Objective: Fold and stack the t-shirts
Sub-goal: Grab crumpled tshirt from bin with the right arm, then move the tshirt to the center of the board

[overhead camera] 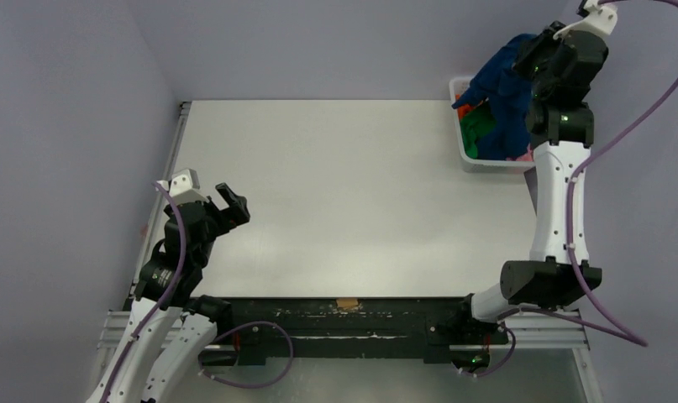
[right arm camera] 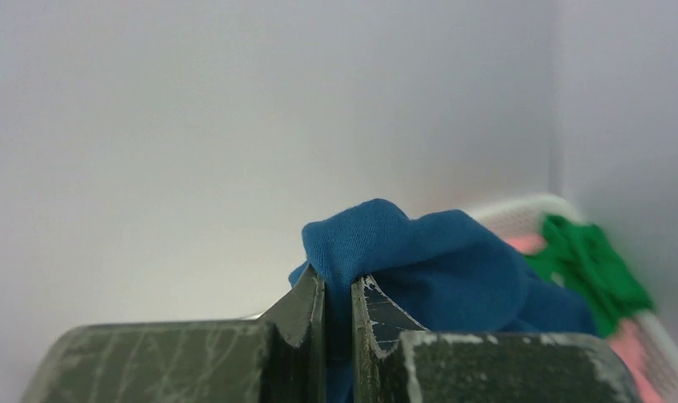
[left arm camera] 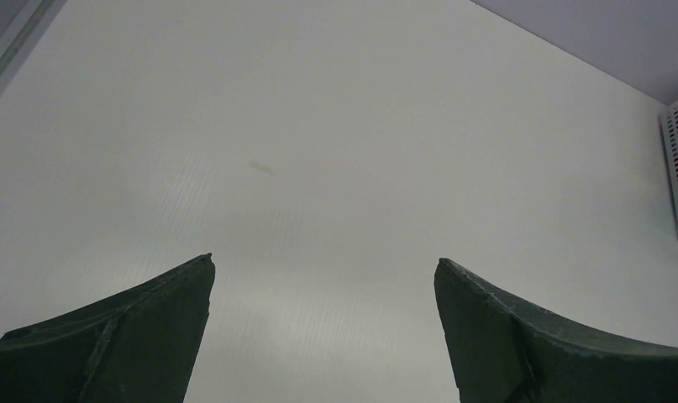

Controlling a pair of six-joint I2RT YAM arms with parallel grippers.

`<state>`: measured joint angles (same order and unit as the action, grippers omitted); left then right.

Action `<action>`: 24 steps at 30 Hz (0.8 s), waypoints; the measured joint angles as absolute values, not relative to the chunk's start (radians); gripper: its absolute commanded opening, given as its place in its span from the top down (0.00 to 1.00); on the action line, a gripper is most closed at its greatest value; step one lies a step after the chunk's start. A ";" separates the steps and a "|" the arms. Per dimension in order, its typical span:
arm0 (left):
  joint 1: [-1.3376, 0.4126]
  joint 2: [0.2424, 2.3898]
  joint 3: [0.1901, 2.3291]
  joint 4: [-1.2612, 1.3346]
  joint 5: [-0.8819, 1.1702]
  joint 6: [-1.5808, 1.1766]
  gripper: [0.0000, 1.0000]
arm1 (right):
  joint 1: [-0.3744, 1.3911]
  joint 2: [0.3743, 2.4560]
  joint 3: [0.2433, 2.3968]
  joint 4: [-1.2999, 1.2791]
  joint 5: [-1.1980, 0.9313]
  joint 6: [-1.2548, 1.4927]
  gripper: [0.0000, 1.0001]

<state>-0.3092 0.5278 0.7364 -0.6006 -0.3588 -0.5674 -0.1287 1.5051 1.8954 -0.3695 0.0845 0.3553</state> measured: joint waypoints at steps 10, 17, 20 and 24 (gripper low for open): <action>-0.309 0.528 0.736 -0.608 -0.337 -0.588 0.00 | 0.229 1.462 2.030 -0.379 -0.406 0.405 1.00; -0.309 0.535 0.751 -0.703 -0.336 -0.655 0.00 | 0.275 1.311 1.699 -0.361 -0.435 0.411 0.97; -0.309 0.538 0.756 -0.748 -0.332 -0.702 0.00 | 0.274 1.173 1.420 -0.343 -0.316 0.385 0.73; -0.309 0.561 0.754 -0.793 -0.302 -0.751 0.00 | 0.274 1.061 1.072 -0.353 -0.152 0.371 0.21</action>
